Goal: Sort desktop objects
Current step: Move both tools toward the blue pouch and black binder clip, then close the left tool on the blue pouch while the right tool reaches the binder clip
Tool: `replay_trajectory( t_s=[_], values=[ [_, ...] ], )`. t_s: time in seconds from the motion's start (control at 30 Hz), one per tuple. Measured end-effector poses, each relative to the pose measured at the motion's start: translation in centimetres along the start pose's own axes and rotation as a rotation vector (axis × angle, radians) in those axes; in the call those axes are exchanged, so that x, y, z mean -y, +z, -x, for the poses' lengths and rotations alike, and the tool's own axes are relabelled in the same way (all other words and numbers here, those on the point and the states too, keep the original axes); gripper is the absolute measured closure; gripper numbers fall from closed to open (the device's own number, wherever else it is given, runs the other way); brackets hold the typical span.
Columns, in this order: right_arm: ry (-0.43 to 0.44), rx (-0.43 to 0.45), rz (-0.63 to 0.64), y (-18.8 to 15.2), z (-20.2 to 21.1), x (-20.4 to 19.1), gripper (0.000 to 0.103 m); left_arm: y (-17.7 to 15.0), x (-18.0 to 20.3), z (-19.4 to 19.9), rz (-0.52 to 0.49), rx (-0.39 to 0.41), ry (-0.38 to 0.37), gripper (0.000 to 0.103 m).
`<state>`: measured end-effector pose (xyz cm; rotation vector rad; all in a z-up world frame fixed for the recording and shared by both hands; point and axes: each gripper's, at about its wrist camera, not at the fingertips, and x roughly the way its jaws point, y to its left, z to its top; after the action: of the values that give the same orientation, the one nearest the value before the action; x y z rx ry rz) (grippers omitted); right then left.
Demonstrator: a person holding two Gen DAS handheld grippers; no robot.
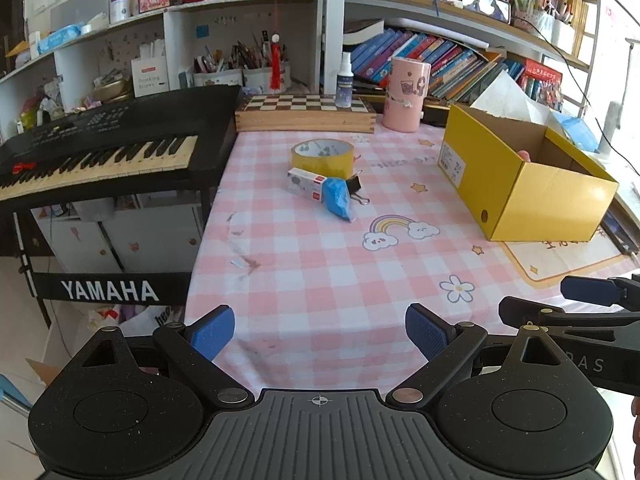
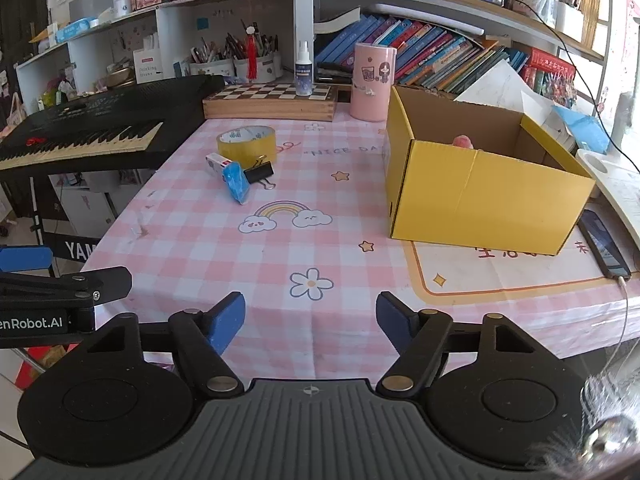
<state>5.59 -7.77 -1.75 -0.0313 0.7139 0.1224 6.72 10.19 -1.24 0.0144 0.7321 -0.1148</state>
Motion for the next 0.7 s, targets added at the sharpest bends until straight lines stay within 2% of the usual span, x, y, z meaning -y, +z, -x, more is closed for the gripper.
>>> replay_trajectory(
  t_s=[0.23, 0.57, 0.7],
  values=[
    [0.046, -0.018, 0.01, 1.6, -2.6, 0.6, 0.055, 1.1, 0.0, -1.6, 0.015, 0.004, 0.034, 0.009],
    [0.097, -0.042, 0.052, 4.8, -7.0, 2.0, 0.055, 3.2, 0.6, -5.5, 0.05, -0.031, 0.057, 0.009],
    [0.111, -0.021, 0.067, 6.1, -8.4, 2.9, 0.055, 4.1, 1.2, -7.2, 0.062, -0.04, 0.059, 0.01]
  ],
)
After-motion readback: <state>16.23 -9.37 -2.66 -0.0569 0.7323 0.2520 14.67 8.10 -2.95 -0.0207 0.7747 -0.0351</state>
